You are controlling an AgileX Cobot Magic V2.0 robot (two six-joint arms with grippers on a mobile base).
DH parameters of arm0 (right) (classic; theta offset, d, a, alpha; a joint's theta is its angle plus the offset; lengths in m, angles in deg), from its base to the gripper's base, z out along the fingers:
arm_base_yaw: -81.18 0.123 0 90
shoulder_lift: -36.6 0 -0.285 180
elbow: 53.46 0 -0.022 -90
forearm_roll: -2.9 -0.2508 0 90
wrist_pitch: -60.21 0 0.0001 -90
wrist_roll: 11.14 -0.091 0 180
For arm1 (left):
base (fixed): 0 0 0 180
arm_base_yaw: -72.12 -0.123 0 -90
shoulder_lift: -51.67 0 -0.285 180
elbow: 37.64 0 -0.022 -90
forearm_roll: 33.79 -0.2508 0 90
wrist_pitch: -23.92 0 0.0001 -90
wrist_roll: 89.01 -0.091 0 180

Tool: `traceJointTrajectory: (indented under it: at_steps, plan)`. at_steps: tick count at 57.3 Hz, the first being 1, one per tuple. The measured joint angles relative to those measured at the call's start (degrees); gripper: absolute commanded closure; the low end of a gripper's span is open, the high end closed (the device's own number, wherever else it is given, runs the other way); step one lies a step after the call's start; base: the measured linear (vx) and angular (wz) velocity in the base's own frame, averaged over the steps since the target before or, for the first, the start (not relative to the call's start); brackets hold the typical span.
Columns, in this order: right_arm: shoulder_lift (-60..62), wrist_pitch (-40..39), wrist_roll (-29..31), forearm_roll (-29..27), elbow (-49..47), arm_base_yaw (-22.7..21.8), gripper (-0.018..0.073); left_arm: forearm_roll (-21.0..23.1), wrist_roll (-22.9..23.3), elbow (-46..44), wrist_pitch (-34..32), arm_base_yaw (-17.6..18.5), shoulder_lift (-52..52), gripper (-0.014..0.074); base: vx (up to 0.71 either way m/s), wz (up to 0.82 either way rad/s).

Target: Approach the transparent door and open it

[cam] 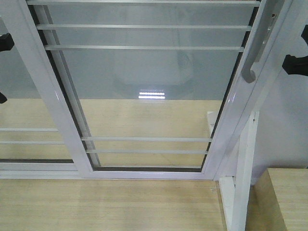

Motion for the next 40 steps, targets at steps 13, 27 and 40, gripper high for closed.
traceJointTrajectory:
  at_steps: [13, 27, 40]
  plan:
    - [0.0, 0.0, 0.0, 0.0, 0.0, 0.0, 0.0105, 0.0, 0.0, 0.0, 0.0, 0.0, 0.0, 0.0184, 0.0, 0.0]
    - [-0.1, -0.5, 0.0, 0.0, 0.0, 0.0, 0.0006, 0.0, 0.0, 0.0, -0.1, 0.0, 0.0, 0.0083, 0.0, 0.0]
    - [-7.0, -7.1, 0.0, -1.7, -0.2, 0.0, 0.0041, 0.1, 0.0, 0.0, 0.3, 0.0, 0.0, 0.0083, 0.0, 0.0]
